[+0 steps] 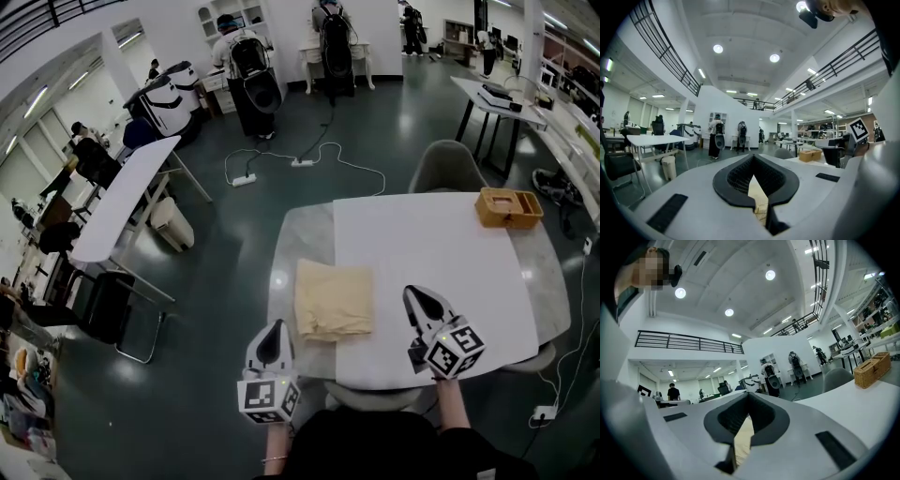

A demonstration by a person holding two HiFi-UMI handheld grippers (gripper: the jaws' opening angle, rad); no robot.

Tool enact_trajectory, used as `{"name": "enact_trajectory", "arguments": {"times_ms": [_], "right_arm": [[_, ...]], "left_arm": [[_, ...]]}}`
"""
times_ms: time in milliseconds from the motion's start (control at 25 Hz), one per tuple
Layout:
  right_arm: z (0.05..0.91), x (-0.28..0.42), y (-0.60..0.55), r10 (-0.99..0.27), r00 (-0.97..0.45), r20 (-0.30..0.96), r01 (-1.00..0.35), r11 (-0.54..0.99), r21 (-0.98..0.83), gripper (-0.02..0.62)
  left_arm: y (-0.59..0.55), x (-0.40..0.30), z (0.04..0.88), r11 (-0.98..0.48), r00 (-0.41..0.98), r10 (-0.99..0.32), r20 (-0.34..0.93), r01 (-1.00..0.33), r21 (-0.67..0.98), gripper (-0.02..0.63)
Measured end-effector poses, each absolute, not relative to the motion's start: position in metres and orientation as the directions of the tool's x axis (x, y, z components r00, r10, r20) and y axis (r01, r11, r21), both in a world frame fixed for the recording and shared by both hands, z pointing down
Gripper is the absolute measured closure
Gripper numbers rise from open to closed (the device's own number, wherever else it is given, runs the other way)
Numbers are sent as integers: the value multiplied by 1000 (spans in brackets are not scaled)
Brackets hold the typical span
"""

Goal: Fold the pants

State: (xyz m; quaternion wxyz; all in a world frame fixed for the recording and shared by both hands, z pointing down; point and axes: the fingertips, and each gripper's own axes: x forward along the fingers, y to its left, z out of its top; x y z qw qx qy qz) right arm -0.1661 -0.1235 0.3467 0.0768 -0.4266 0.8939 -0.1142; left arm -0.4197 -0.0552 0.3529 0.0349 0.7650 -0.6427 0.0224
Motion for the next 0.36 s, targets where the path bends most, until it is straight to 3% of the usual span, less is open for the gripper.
{"name": "enact_trajectory", "arguments": {"times_ms": [360], "right_arm": [[353, -159, -128, -789, -614, -39, -751, 598, -278, 581]], "left_arm": [[-58, -418, 361, -155, 156, -983, 92, -988, 26, 598]]}}
